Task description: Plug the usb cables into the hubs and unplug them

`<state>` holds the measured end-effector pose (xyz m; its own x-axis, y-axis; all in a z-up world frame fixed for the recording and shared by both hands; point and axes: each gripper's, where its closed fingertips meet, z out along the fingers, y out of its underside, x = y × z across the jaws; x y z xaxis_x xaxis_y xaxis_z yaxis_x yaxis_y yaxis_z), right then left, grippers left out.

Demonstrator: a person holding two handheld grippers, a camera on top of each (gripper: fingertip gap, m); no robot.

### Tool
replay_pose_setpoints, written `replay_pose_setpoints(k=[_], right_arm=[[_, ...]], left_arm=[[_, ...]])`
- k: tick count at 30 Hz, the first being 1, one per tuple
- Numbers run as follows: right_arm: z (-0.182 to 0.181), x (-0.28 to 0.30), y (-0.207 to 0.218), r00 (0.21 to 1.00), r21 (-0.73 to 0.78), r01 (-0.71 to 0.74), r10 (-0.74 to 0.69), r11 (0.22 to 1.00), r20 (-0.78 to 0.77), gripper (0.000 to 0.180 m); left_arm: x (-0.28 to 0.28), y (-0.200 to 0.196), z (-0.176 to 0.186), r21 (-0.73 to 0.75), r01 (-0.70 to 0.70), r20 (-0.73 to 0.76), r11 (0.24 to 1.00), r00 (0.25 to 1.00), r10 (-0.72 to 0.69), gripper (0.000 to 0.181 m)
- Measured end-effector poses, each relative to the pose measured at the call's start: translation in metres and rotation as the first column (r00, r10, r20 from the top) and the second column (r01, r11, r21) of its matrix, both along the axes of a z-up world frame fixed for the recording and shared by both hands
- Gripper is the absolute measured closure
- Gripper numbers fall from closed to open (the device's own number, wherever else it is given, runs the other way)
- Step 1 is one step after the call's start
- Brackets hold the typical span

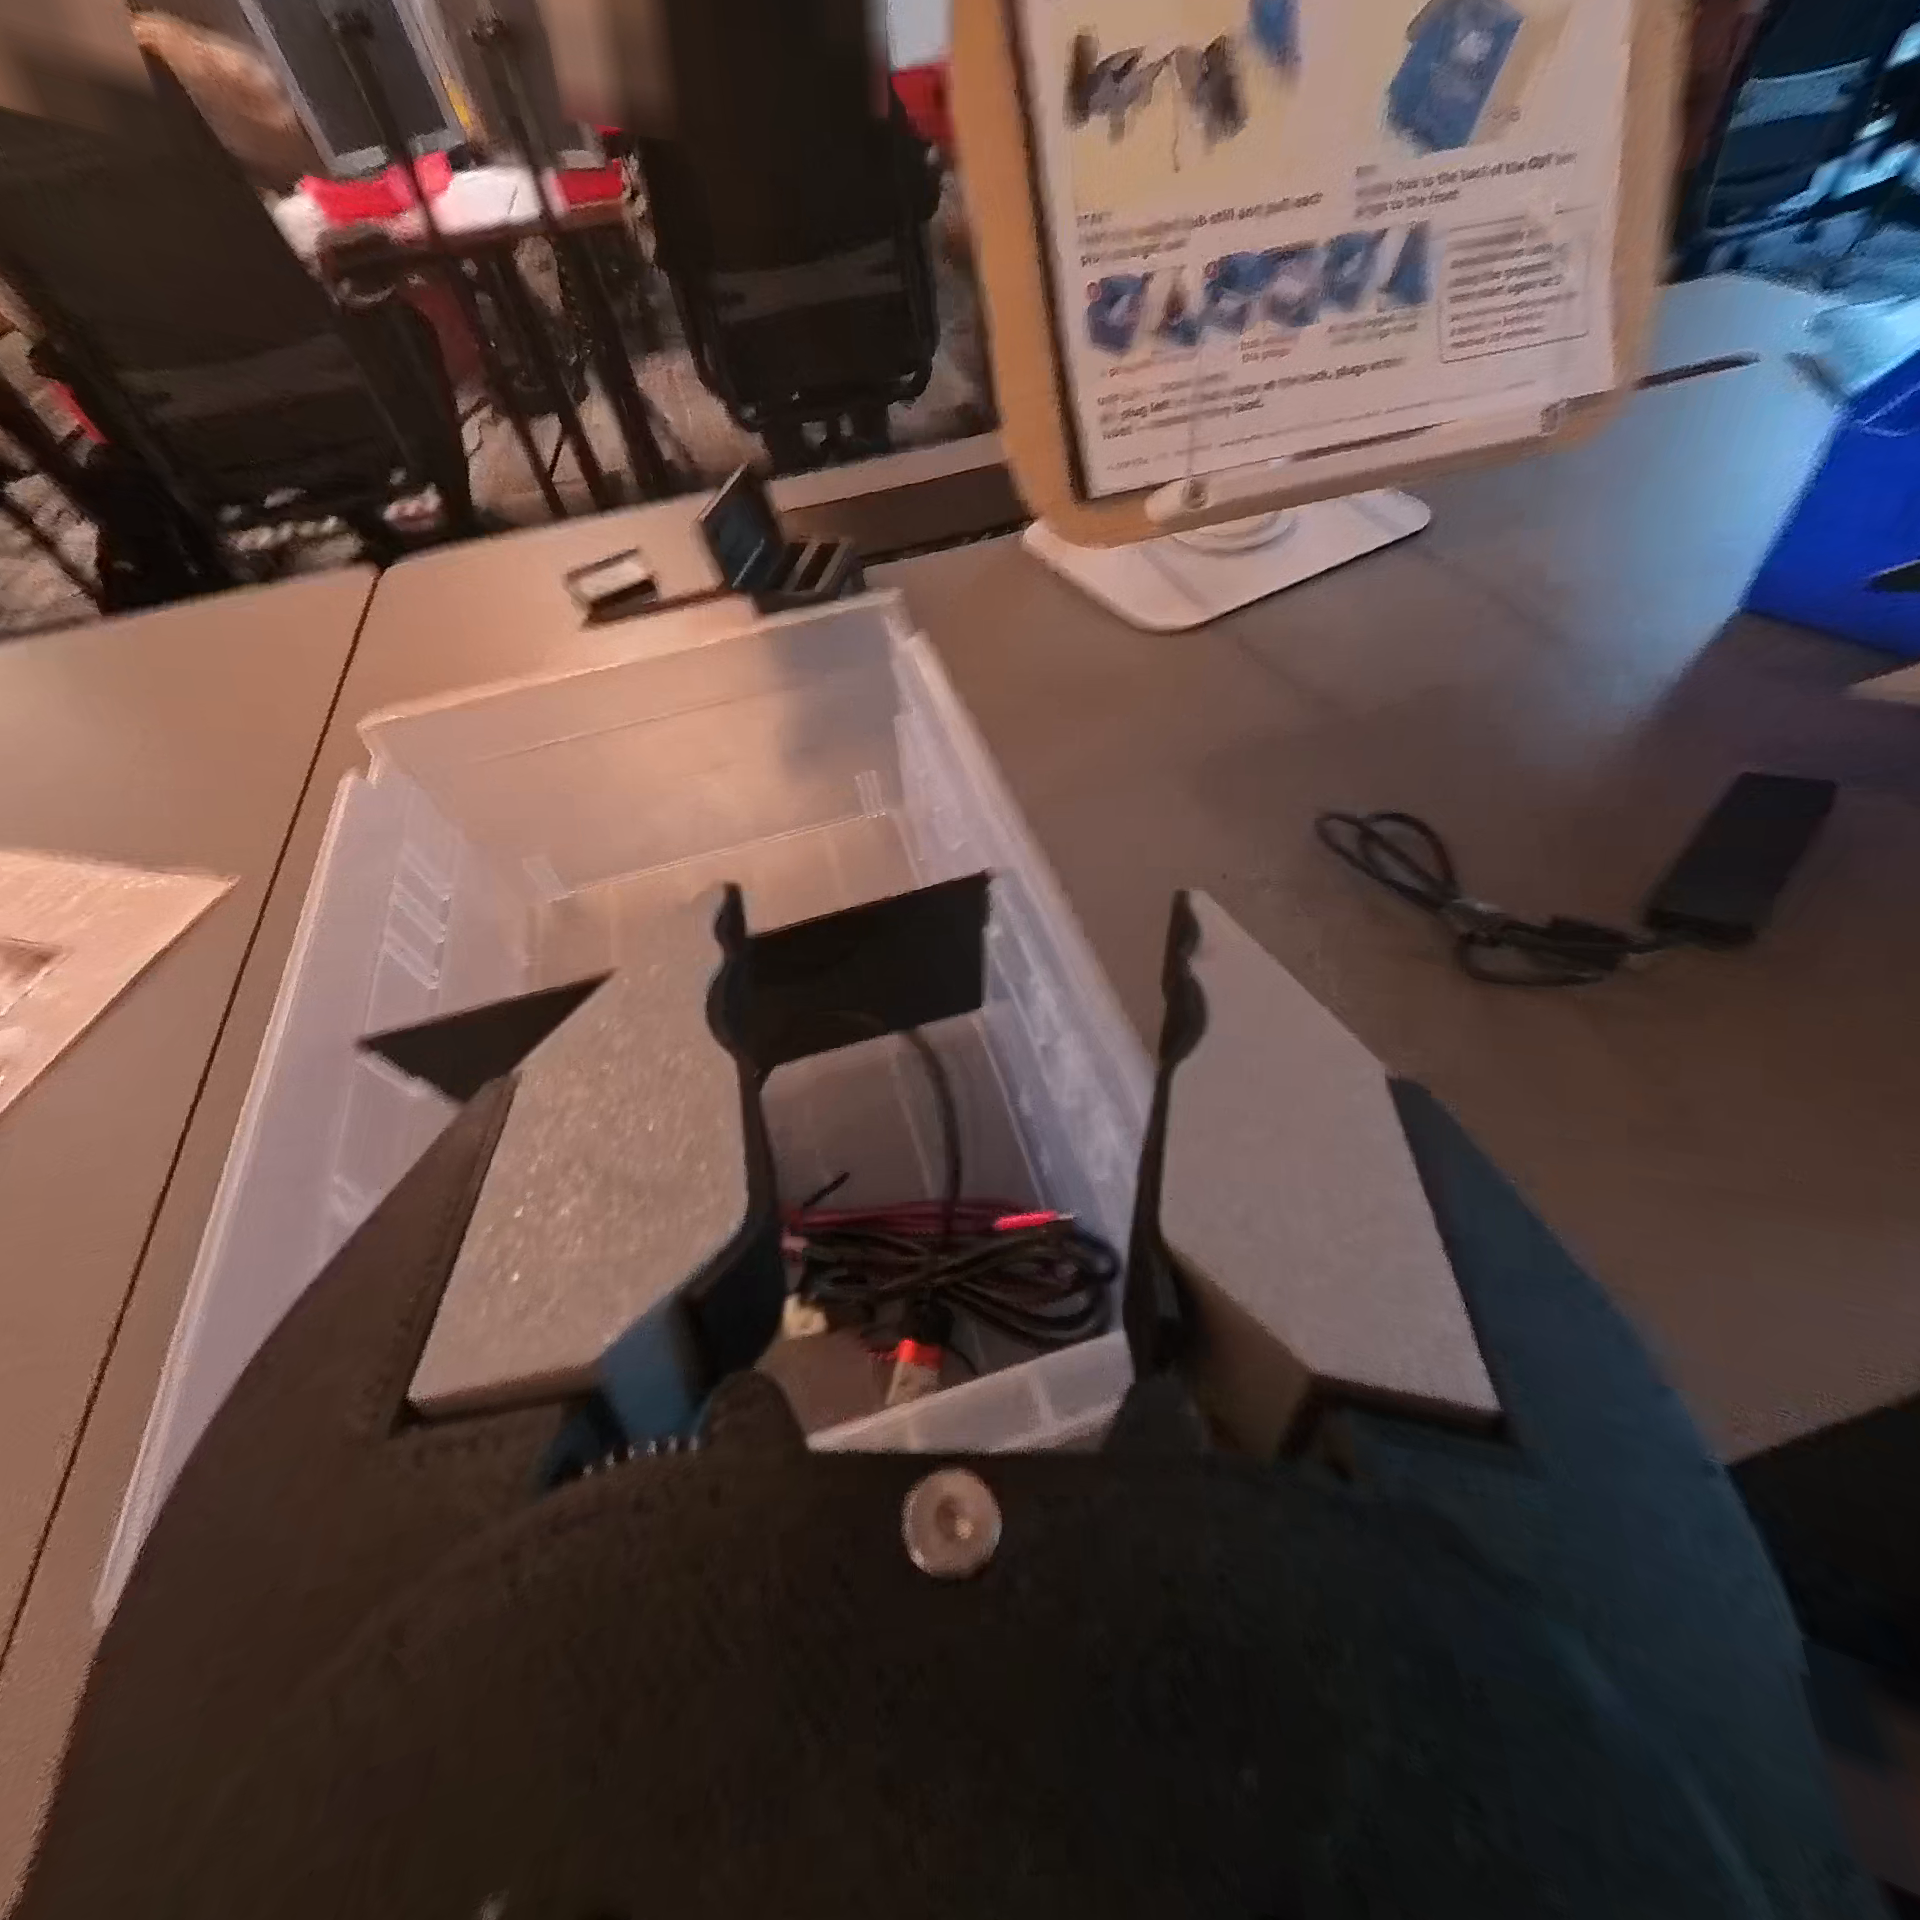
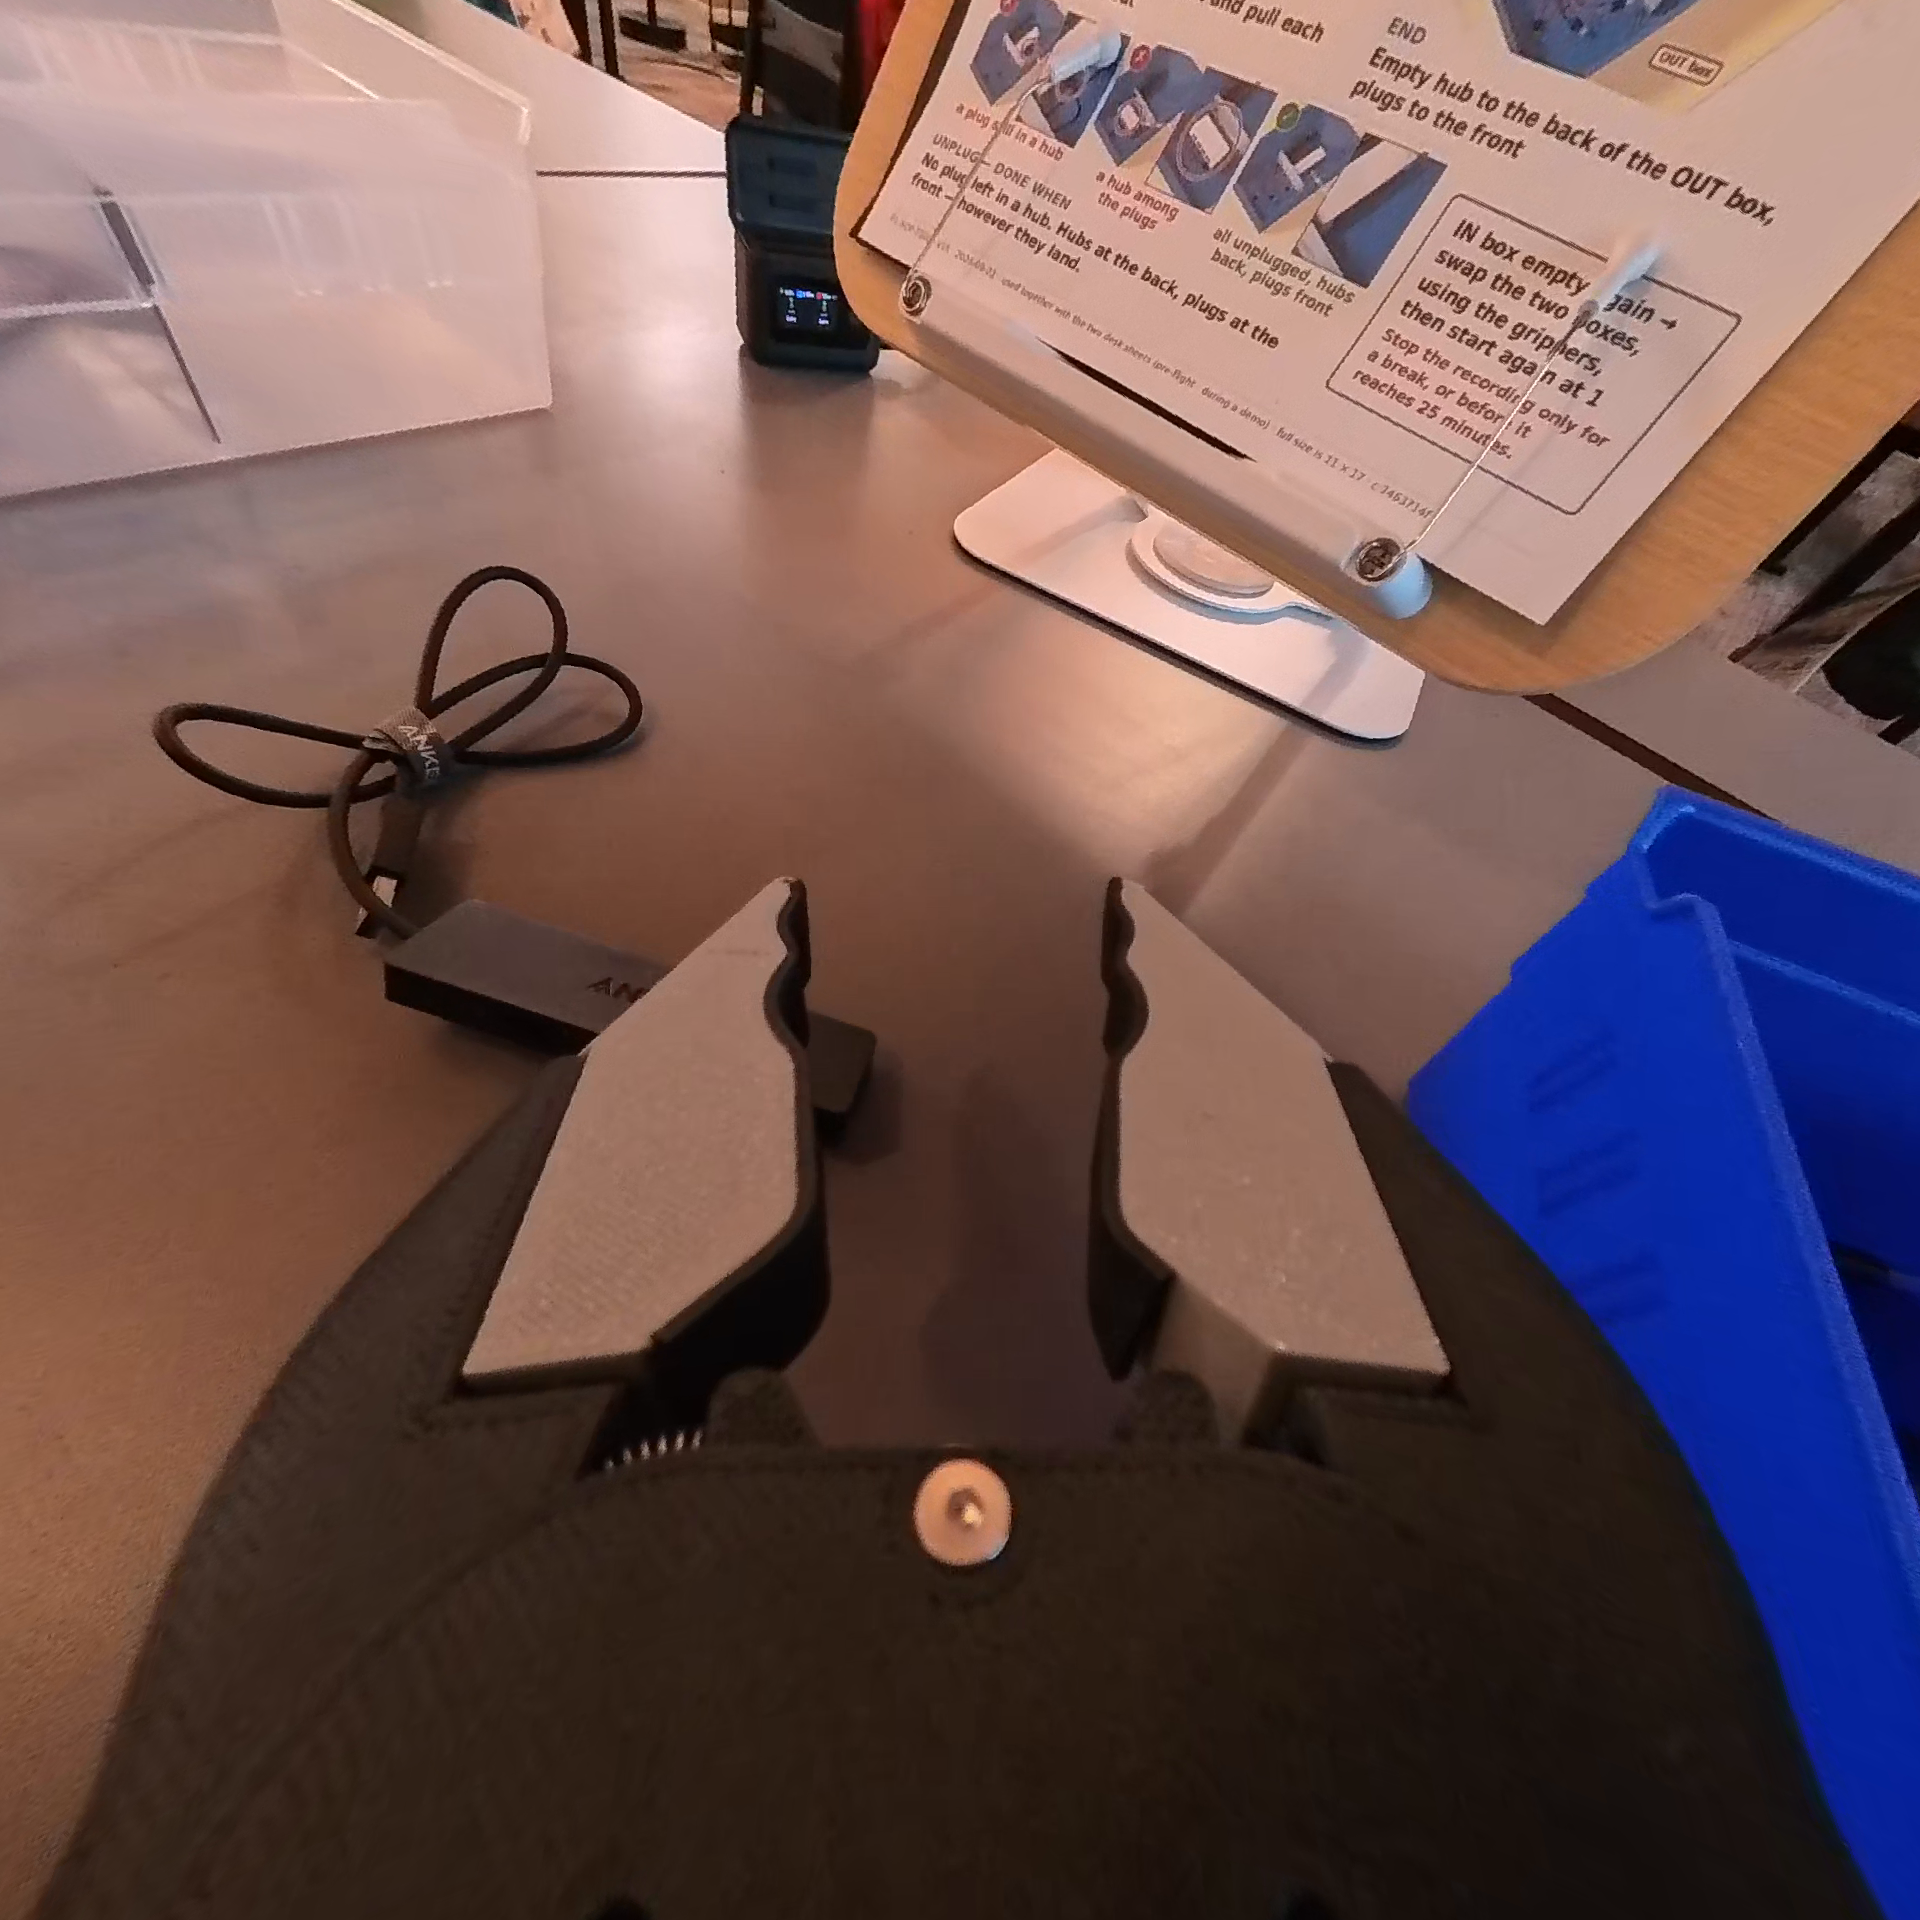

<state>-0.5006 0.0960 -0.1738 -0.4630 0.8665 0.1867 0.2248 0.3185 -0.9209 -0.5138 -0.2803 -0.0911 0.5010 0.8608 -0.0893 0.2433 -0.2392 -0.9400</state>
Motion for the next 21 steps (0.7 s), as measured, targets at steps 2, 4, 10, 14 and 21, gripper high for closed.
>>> replay_pose_setpoints(k=[2,4,10,14,21], right_arm=[[-0.001,0.000,0.000,1.000,0.008,0.003,-0.003,1.000,0.002,0.126],[-0.003,-0.001,0.001,1.000,0.022,0.011,-0.011,1.000,0.004,0.127],[-0.004,-0.001,0.000,1.000,0.029,0.012,-0.012,1.000,0.006,0.128],[-0.006,-0.002,0.001,1.000,0.050,0.021,-0.021,0.999,0.005,0.129],[-0.006,-0.003,0.001,1.000,0.050,0.022,-0.022,0.999,0.008,0.130]], left_arm=[[-0.016,-0.031,-0.036,-0.050,-0.105,0.113,0.993,0.987,0.111,0.113],[-0.027,-0.063,-0.074,-0.163,-0.192,0.205,0.968,0.953,0.224,0.110],[-0.047,-0.092,-0.109,-0.284,-0.227,0.245,0.931,0.922,0.300,0.116],[-0.057,-0.077,-0.117,-0.283,-0.121,0.306,0.952,0.929,0.209,0.129],[-0.068,-0.074,-0.153,-0.612,0.129,0.438,0.780,0.877,0.198,0.181]])
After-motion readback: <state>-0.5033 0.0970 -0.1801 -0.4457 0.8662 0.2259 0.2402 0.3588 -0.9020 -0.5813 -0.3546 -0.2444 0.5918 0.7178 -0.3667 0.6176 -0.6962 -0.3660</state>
